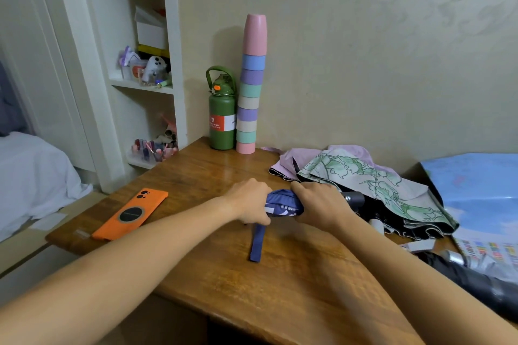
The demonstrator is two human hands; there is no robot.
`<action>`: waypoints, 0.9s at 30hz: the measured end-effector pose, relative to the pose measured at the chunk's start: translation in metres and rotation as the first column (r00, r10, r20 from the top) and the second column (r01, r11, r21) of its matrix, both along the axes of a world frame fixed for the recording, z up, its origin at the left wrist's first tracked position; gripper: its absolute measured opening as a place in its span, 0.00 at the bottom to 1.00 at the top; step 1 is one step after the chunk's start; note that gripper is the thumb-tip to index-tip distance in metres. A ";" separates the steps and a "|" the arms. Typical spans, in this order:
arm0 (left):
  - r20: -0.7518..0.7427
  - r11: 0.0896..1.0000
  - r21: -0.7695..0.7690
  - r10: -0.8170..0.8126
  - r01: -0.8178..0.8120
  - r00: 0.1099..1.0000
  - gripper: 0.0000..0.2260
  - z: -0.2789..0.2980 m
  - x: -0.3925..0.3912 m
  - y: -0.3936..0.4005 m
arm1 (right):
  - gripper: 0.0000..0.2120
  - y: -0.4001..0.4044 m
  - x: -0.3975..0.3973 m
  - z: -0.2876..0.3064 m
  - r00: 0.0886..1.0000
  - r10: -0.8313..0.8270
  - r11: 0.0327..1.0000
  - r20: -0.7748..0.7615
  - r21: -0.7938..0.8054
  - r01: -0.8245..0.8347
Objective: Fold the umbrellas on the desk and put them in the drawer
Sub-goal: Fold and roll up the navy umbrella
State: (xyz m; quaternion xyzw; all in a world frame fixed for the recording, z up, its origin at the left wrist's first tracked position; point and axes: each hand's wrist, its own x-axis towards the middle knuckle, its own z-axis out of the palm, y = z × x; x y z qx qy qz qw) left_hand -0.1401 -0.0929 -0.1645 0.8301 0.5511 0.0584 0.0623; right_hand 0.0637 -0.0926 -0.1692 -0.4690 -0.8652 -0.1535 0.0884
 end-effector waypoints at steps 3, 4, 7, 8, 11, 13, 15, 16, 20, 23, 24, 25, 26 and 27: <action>0.123 0.971 -0.215 -0.079 0.104 0.989 0.12 0.006 -0.015 0.004 | 0.15 -0.002 0.002 -0.007 0.999 0.039 0.999 -0.035 0.020 -0.038; 0.135 0.964 -0.237 -0.091 0.121 0.987 0.13 0.006 -0.018 0.005 | 0.16 -0.002 0.002 -0.008 0.999 0.032 0.999 -0.032 -0.025 -0.033; -0.013 0.991 -0.069 -0.116 0.115 0.993 0.14 0.002 -0.019 0.002 | 0.17 -0.002 0.004 -0.005 0.999 -0.017 0.977 -0.052 -0.214 0.005; -0.133 0.992 0.058 -0.108 0.116 0.985 0.15 0.000 -0.017 -0.001 | 0.18 0.000 0.006 -0.002 0.997 -0.042 0.959 -0.070 -0.284 0.020; -0.203 0.966 0.233 -0.062 0.110 0.977 0.16 -0.010 -0.007 -0.007 | 0.18 0.004 0.009 0.000 0.994 -0.085 0.909 -0.074 -0.414 0.047; -0.127 0.986 0.155 -0.039 0.059 0.991 0.16 -0.012 -0.004 -0.009 | 0.18 0.008 0.009 -0.002 0.995 -0.073 0.904 -0.062 -0.427 0.040; 0.015 1.000 0.002 -0.008 0.008 1.000 0.15 -0.014 -0.005 -0.006 | 0.19 0.012 0.010 -0.005 0.993 -0.080 0.904 -0.089 -0.426 0.035; 0.107 0.996 -0.087 0.008 0.001 0.994 0.14 -0.016 -0.007 -0.005 | 0.20 0.013 0.012 -0.008 0.991 -0.091 0.910 -0.093 -0.412 0.045; 0.405 0.931 -0.362 0.120 0.038 0.906 0.12 -0.027 -0.016 -0.008 | 0.33 0.010 0.012 -0.026 0.979 -0.120 0.970 -0.162 -0.231 0.081; 0.540 0.847 -0.530 0.300 0.040 0.786 0.08 -0.032 -0.026 -0.010 | 0.32 0.001 0.003 -0.035 0.900 -0.112 0.988 -0.421 0.047 0.145; 0.565 0.826 -0.561 0.333 0.056 0.755 0.08 -0.035 -0.029 -0.009 | 0.28 -0.003 -0.001 -0.037 0.863 -0.082 0.967 -0.498 0.170 0.190; 0.595 0.811 -0.579 0.350 0.083 0.723 0.08 -0.037 -0.032 -0.008 | 0.23 -0.008 -0.005 -0.040 0.825 -0.037 0.931 -0.564 0.279 0.233; 0.631 0.800 -0.587 0.359 0.121 0.688 0.08 -0.038 -0.033 -0.007 | 0.18 -0.013 -0.009 -0.044 0.795 0.007 0.903 -0.606 0.345 0.256; 0.667 0.788 -0.592 0.364 0.167 0.650 0.08 -0.039 -0.033 -0.006 | 0.16 -0.020 -0.015 -0.046 0.767 0.025 0.910 -0.641 0.333 0.249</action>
